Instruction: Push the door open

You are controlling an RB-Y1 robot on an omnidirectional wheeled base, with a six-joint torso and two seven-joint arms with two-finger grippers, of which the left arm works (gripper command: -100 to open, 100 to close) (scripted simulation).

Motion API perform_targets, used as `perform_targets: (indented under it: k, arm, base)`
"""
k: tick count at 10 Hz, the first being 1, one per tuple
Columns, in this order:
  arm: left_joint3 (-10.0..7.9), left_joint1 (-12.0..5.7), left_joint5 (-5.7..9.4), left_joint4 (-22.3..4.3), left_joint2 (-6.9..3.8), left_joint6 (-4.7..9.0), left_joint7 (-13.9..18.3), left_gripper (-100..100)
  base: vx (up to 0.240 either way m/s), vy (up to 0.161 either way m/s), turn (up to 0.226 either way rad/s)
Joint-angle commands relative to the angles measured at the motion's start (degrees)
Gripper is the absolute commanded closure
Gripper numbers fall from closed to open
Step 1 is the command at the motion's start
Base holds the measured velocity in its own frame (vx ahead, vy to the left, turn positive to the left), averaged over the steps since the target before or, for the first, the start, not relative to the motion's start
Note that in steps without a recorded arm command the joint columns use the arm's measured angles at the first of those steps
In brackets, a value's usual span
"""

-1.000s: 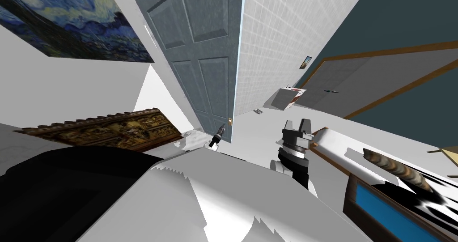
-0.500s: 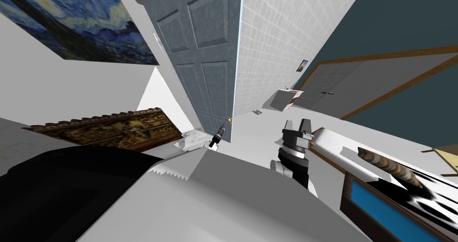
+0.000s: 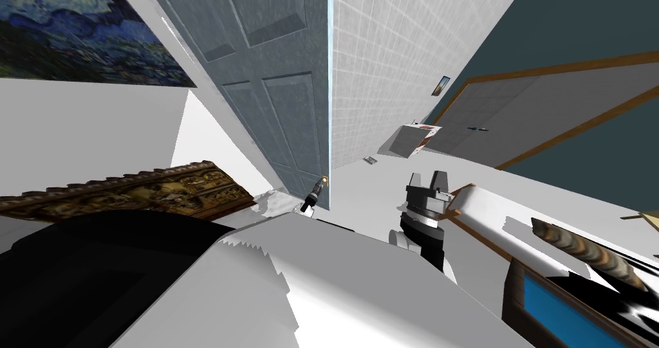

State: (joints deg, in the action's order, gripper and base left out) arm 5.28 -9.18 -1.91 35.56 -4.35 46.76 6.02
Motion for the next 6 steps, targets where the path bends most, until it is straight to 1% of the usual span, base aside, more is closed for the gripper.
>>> perform_targets:
  k: [1,2,3,4,6]
  arm:
    - [-0.22,0.06,0.1,-0.14,0.27,0.27,-0.23,-100]
    - [-0.32,0.08,0.14,-0.21,0.47,0.39,-0.33,-100]
    - [-0.22,0.22,0.09,-0.09,0.36,0.3,-0.25,-100]
    - [-0.22,0.22,0.09,-0.09,0.36,0.3,-0.25,100]
    - [-0.22,0.22,0.09,-0.09,0.36,0.3,-0.25,100]
  base:
    - [0.238,-0.02,-0.034]
    - [0.229,-0.054,-0.013]
    - [0.083,-0.027,0.019]
    - [-0.018,0.004,-0.014]
    - [-0.025,0.01,-0.009]
